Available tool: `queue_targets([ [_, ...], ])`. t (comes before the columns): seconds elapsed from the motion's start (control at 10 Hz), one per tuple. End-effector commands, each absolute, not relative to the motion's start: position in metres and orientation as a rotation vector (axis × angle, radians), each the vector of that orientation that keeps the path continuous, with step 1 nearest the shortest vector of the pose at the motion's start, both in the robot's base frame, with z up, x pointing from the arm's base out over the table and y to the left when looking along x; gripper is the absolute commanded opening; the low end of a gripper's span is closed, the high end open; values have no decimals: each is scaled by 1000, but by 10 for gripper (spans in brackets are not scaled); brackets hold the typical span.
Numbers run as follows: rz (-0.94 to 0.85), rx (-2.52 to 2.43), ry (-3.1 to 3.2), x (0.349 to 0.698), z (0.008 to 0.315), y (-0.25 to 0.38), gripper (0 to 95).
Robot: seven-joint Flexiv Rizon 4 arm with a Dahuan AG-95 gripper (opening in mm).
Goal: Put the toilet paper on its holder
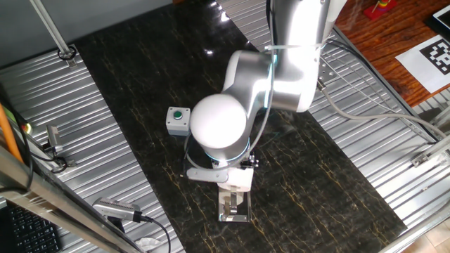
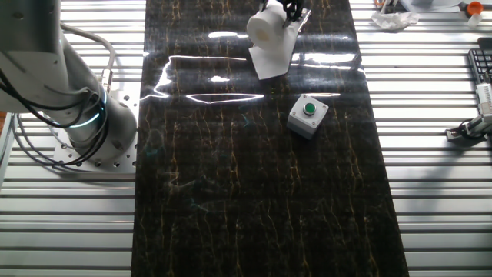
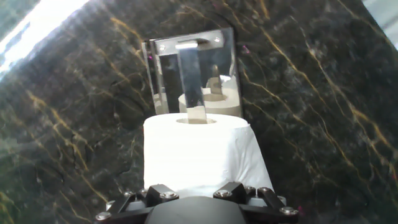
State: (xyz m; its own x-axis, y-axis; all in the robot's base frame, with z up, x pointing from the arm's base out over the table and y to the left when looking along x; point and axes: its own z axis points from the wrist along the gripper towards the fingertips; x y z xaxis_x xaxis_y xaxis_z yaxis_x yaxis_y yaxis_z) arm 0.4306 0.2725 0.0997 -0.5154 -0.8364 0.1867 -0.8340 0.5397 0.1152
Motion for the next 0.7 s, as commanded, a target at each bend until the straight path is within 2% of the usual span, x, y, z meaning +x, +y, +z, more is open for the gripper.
queue_targets([
  [0.1,-18,1466,-2537,429,100,271,0],
  [0.7,-30,1655,-2412,429,100,271,0],
])
